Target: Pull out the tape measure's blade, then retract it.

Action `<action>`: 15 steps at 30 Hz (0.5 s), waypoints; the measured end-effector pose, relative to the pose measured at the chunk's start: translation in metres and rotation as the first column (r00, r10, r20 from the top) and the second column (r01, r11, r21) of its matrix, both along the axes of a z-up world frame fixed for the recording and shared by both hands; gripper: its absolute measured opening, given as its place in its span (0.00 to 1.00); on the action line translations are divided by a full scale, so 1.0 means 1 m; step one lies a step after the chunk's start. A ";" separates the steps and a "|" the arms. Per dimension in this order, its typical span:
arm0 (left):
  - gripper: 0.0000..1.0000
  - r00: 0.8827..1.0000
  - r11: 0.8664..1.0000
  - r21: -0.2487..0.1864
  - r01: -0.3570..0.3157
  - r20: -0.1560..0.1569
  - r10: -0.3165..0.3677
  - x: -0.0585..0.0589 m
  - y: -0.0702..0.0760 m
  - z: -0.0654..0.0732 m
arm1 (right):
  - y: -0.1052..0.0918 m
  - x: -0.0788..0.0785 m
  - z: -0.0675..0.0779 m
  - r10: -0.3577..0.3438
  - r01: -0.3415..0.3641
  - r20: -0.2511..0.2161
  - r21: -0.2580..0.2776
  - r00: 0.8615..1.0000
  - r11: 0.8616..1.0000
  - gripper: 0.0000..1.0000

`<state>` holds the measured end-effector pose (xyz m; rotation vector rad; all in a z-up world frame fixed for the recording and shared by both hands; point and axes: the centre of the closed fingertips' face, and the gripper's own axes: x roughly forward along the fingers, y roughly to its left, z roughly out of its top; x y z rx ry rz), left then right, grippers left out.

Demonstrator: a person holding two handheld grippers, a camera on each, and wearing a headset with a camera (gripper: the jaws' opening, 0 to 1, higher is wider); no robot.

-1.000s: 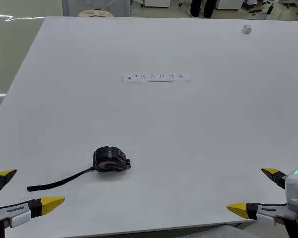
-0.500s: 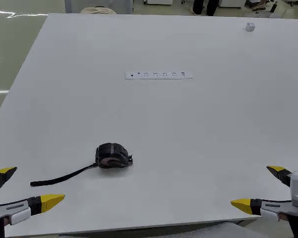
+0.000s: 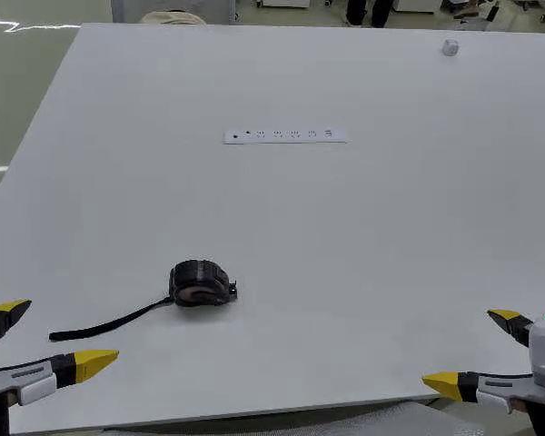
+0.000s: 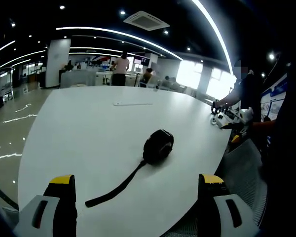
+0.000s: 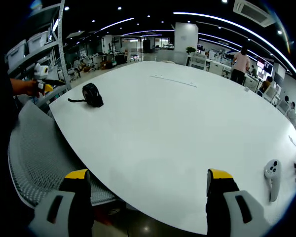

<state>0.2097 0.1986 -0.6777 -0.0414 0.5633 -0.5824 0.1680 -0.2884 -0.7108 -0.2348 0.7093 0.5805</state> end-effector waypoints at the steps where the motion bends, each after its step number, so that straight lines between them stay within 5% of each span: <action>1: 1.00 1.000 1.000 0.000 0.000 0.001 0.000 0.000 0.000 0.000 | -0.001 0.000 -0.001 0.001 -0.001 0.000 0.000 1.000 1.000 1.00; 15: 1.00 1.000 1.000 -0.001 -0.017 0.002 0.017 0.003 0.007 0.004 | -0.002 0.001 -0.003 0.010 -0.010 0.004 0.000 1.000 1.000 1.00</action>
